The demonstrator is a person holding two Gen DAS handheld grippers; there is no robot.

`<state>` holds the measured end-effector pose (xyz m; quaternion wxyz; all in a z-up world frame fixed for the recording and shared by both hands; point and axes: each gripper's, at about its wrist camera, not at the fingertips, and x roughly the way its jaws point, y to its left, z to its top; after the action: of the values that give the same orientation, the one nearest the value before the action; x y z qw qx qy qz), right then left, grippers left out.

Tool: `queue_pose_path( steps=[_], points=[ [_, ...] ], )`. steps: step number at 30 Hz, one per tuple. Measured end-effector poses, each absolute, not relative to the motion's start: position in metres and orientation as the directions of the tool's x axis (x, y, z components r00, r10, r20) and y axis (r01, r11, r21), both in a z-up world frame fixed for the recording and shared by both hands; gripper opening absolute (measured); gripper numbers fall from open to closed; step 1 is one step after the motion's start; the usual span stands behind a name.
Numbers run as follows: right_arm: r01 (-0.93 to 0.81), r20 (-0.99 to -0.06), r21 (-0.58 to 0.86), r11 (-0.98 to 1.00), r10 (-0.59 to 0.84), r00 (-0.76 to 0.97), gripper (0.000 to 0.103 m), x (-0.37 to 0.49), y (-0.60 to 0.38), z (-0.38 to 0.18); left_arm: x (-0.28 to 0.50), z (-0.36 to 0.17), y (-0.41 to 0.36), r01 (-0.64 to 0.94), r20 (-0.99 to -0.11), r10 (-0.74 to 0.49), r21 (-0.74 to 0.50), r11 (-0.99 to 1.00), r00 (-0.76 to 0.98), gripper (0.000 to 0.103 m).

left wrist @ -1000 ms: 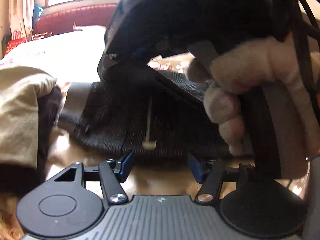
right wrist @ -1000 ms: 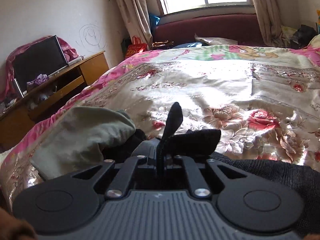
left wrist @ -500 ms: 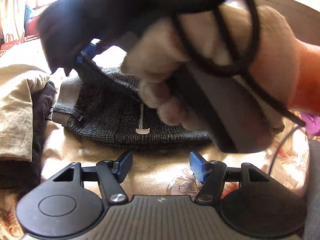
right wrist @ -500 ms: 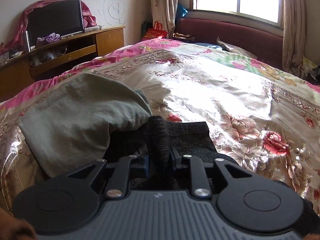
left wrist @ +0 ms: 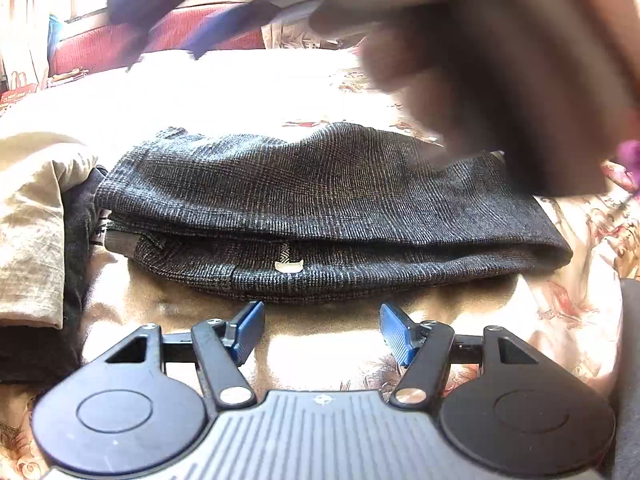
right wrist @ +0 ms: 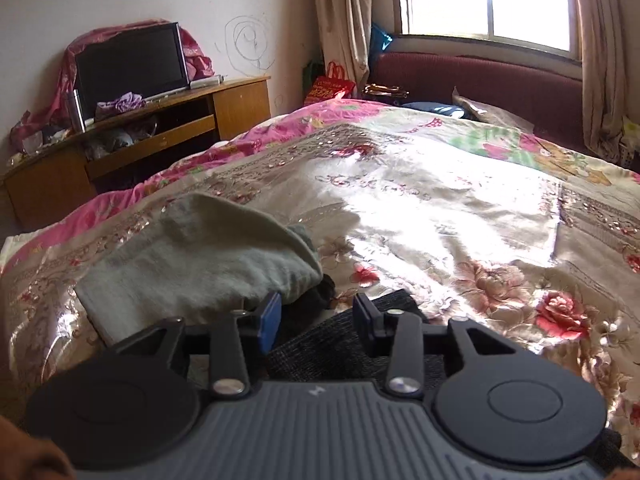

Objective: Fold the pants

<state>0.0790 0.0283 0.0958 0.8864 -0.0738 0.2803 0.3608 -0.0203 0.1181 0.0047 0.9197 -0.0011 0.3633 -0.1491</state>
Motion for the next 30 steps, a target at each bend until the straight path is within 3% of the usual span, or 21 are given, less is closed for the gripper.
queue_pose_path(
  steps=[3, 7, 12, 15, 19, 23, 25, 28, 30],
  points=[
    [-0.583, -0.543, 0.052, 0.811, 0.512, 0.665, 0.045, 0.078, -0.037, 0.110, -0.025, 0.009, 0.116, 0.275, -0.640, -0.275, -0.104, 0.956, 0.717, 0.076],
    [-0.319, -0.585, 0.008, 0.948, 0.263, 0.767, 0.052, 0.070, -0.155, 0.090, -0.029, 0.017, 0.104, 0.276, -0.600, -0.255, -0.059, 0.959, 0.758, 0.076],
    [-0.001, -0.664, 0.176, 0.984, 0.120, 0.738, 0.054, 0.056, -0.281, 0.040, -0.027, 0.042, 0.082, 0.300, -0.534, -0.284, -0.059, 0.952, 0.797, 0.077],
    [0.068, -0.679, 0.380, 0.922, 0.229, 0.697, 0.054, 0.056, -0.322, 0.008, -0.011, 0.050, 0.062, 0.333, -0.549, -0.285, -0.012, 0.943, 0.786, 0.080],
    [0.045, -0.605, 0.654, 0.755, 0.487, 0.630, 0.054, 0.065, -0.333, -0.027, 0.016, 0.051, 0.038, 0.363, -0.588, -0.268, 0.047, 0.931, 0.763, 0.080],
    [0.002, -0.508, 0.771, 0.637, 0.613, 0.605, 0.053, 0.063, -0.348, -0.038, 0.030, 0.050, 0.029, 0.375, -0.605, -0.273, 0.045, 0.926, 0.748, 0.080],
    [0.004, -0.424, 0.851, 0.525, 0.683, 0.595, 0.045, 0.065, -0.360, -0.045, 0.036, 0.047, 0.027, 0.371, -0.618, -0.256, 0.061, 0.927, 0.743, 0.080],
    [-0.088, -0.339, 0.875, 0.475, 0.733, 0.590, 0.044, 0.069, -0.361, -0.037, 0.042, 0.043, 0.028, 0.364, -0.635, -0.246, 0.059, 0.930, 0.732, 0.080],
    [-0.108, -0.334, 0.871, 0.479, 0.739, 0.585, 0.044, 0.077, -0.356, -0.039, 0.049, 0.040, 0.028, 0.357, -0.644, -0.237, 0.060, 0.932, 0.727, 0.080]
  ],
)
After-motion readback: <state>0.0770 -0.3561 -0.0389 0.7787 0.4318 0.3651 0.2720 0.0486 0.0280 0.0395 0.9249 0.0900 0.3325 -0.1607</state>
